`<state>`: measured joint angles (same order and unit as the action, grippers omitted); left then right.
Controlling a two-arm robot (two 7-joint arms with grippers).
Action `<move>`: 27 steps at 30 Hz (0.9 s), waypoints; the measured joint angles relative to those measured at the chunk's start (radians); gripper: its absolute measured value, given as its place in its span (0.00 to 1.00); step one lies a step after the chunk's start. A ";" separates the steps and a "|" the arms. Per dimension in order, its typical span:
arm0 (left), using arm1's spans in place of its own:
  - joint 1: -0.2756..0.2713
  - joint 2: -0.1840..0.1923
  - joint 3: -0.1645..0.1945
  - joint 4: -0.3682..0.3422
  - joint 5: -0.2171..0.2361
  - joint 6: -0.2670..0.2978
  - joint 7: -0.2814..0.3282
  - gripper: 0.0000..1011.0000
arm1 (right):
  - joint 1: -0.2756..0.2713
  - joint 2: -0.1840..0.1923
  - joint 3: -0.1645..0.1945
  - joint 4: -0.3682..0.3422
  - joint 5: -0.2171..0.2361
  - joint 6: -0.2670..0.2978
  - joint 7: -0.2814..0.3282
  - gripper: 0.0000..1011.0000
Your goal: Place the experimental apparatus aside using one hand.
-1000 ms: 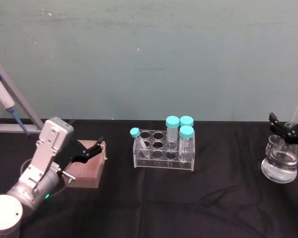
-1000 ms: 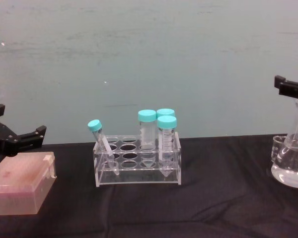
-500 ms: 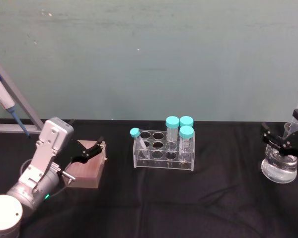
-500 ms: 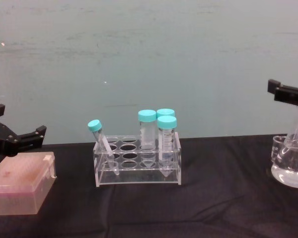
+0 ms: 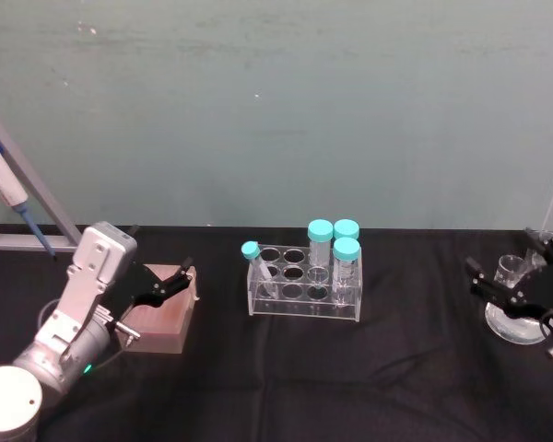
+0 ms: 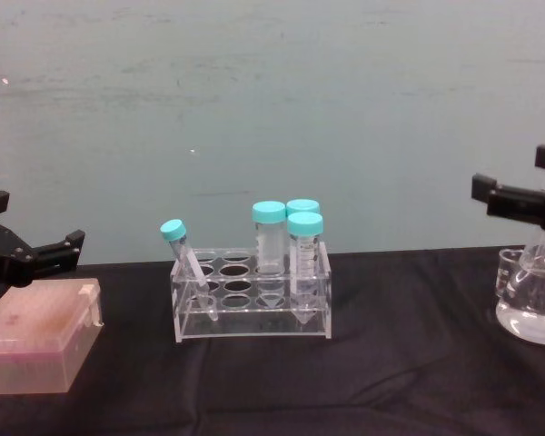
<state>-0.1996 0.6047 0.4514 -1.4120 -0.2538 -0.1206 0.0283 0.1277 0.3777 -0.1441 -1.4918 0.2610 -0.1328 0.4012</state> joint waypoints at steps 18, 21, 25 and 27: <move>0.000 0.000 0.000 0.000 0.000 0.000 0.000 0.99 | -0.049 0.051 -0.022 -0.022 0.063 0.105 0.011 0.99; 0.000 0.000 0.000 0.000 0.000 0.000 0.000 0.99 | -0.058 0.057 -0.023 -0.027 0.071 0.115 0.004 0.99; 0.000 0.000 0.000 0.000 0.000 0.000 0.000 0.99 | -0.061 0.061 -0.027 -0.029 0.075 0.123 -0.004 0.99; 0.000 0.000 0.000 0.000 0.000 0.000 0.000 0.99 | -0.062 0.061 -0.027 -0.029 0.075 0.123 -0.004 0.99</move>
<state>-0.1995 0.6047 0.4514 -1.4120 -0.2539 -0.1206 0.0283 0.0661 0.4386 -0.1709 -1.5208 0.3359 -0.0099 0.3968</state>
